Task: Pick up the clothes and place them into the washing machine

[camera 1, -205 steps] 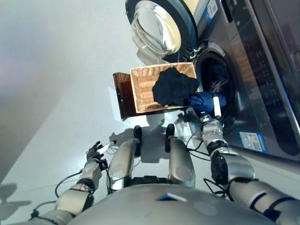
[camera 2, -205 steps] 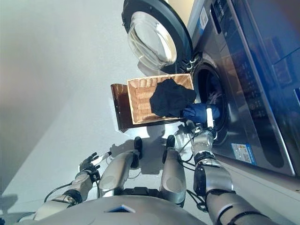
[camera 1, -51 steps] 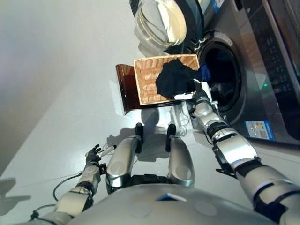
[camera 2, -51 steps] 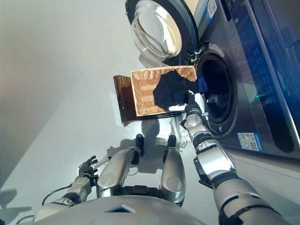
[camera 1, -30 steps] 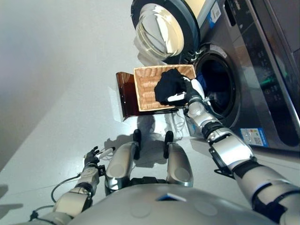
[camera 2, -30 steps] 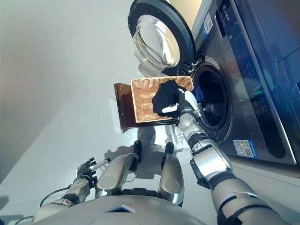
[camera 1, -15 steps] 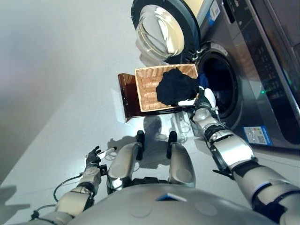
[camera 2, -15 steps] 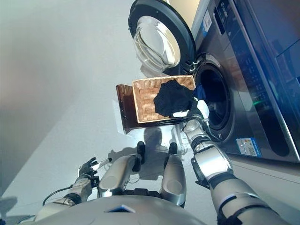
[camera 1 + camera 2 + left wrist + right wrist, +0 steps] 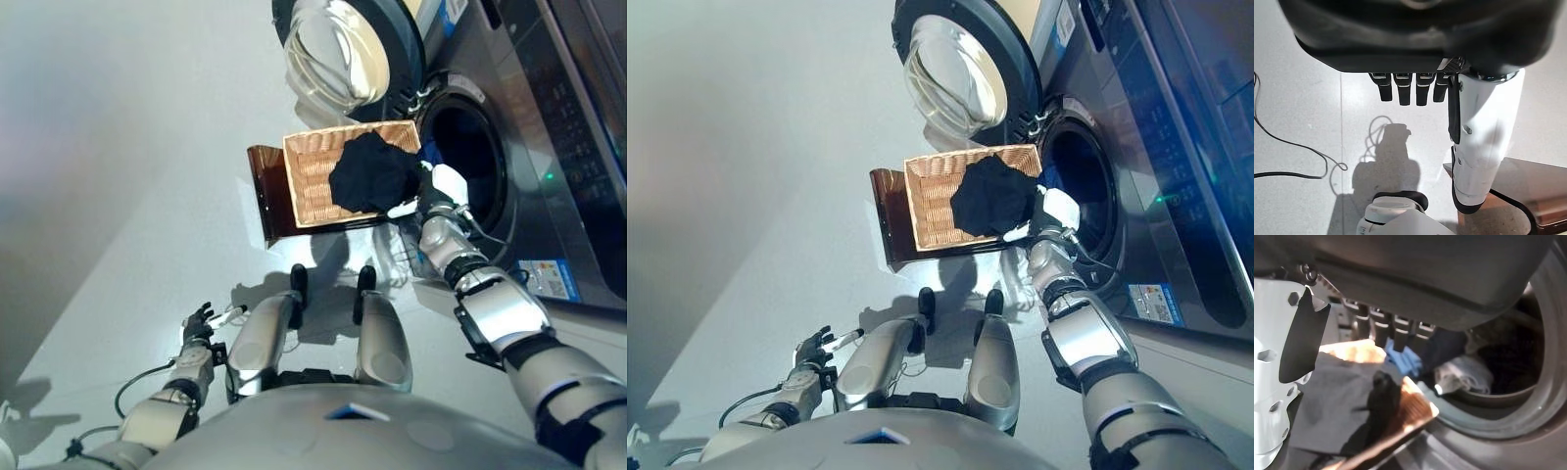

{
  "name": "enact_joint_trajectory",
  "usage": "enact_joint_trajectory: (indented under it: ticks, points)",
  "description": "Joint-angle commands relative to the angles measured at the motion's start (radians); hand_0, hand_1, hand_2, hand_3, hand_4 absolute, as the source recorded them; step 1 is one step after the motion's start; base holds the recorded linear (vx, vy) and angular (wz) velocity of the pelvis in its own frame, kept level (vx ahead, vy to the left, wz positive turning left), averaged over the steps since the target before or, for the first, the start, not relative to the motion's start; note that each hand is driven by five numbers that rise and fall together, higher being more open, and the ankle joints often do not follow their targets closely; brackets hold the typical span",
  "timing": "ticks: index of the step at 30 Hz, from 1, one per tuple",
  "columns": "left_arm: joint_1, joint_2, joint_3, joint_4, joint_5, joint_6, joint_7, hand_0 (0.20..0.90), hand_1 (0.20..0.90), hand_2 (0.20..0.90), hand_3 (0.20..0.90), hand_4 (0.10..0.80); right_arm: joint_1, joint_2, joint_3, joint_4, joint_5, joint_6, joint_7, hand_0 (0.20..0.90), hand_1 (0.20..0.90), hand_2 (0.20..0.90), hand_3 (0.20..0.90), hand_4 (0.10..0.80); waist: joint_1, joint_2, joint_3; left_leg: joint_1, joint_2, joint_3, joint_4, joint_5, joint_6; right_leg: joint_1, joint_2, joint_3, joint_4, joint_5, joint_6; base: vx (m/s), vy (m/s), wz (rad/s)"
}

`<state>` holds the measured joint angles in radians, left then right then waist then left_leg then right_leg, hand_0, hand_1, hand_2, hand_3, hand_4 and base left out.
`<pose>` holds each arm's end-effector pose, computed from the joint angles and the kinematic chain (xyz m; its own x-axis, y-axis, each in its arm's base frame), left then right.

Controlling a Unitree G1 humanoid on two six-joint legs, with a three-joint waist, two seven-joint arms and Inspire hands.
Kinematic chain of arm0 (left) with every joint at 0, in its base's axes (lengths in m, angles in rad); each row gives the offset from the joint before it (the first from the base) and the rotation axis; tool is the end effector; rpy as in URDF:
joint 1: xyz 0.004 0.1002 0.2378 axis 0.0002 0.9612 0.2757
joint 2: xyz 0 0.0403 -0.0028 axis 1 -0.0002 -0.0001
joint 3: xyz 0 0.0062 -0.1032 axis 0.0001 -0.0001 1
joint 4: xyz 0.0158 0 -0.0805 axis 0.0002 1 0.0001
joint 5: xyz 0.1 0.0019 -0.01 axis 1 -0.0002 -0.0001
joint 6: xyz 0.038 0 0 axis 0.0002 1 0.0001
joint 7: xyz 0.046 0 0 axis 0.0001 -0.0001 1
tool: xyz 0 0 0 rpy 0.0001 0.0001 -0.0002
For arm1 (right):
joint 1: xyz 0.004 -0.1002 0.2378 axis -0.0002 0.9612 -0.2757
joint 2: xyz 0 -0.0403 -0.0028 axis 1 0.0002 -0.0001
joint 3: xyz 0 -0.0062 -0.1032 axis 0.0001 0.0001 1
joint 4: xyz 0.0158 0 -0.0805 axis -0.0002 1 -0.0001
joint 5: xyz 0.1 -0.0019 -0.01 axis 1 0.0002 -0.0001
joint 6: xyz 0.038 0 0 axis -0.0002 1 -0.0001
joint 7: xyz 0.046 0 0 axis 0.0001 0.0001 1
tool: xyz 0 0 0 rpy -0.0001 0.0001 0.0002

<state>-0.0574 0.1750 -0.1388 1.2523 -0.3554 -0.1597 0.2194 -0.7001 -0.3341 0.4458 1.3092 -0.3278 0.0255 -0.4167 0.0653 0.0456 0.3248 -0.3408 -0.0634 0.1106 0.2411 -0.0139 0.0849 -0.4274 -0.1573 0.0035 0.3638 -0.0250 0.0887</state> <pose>0.0954 0.2026 -0.1138 0.4517 0.3503 -0.8205 -0.2903 0.9274 0.2361 0.2849 -0.2131 0.0017 0.9070 -0.3352 -0.2551 -0.0884 0.4405 -0.8934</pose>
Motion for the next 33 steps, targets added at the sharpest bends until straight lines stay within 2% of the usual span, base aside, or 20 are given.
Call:
enact_joint_trajectory:
  ticks: [1,10,15,19,33]
  points:
    - [0.02,0.014,-0.023,-0.01,-0.007,-0.023,0.031,0.9,0.9,0.9,0.9,0.8,-0.107,-0.076,0.046,-0.038,-0.048,0.004,-0.059,0.9,0.9,0.9,0.9,0.8,-0.002,-0.01,-0.018,-0.065,0.043,-0.036,0.033,0.017,-0.086,-0.004,-0.021,0.016,-0.076,0.097,0.0,0.0,0.0,0.0]
    - [0.016,0.006,-0.041,-0.025,-0.004,-0.03,0.037,0.9,0.9,0.9,0.9,0.8,-0.126,-0.097,0.059,-0.016,-0.118,0.035,-0.101,0.9,0.9,0.9,0.9,0.8,-0.004,-0.002,-0.003,-0.093,0.045,-0.036,0.052,0.016,-0.088,-0.03,-0.02,0.015,-0.056,0.093,-0.004,-0.004,-0.001,0.0]
    - [0.008,0.008,-0.046,-0.025,-0.016,-0.03,0.041,0.9,0.9,0.9,0.9,0.8,-0.151,-0.102,0.033,-0.015,-0.07,0.027,-0.108,0.9,0.9,0.9,0.9,0.8,-0.004,0.002,0.026,-0.118,0.045,-0.038,0.092,0.006,-0.089,-0.05,-0.019,0.013,-0.022,0.082,-0.011,-0.044,-0.004,0.05]
    - [0.003,0.013,-0.039,-0.02,-0.033,-0.03,0.048,0.9,0.9,0.9,0.9,0.8,-0.159,-0.075,0.012,-0.035,-0.001,0.007,-0.11,0.9,0.9,0.9,0.9,0.8,-0.003,-0.003,0.053,-0.13,0.049,-0.038,0.122,-0.003,-0.089,-0.059,-0.019,0.009,0.006,0.077,-0.014,-0.017,-0.001,0.05]
    - [-0.002,0.019,-0.039,-0.014,-0.064,-0.038,0.072,0.9,0.9,0.9,0.9,0.8,-0.223,0.012,0.03,-0.118,0.017,-0.007,-0.135,0.9,0.9,0.9,0.9,0.8,0.011,-0.008,0.044,-0.15,0.046,-0.033,0.123,-0.003,-0.085,-0.083,-0.019,0.016,0.009,0.082,-0.014,0.0,0.0,0.0]
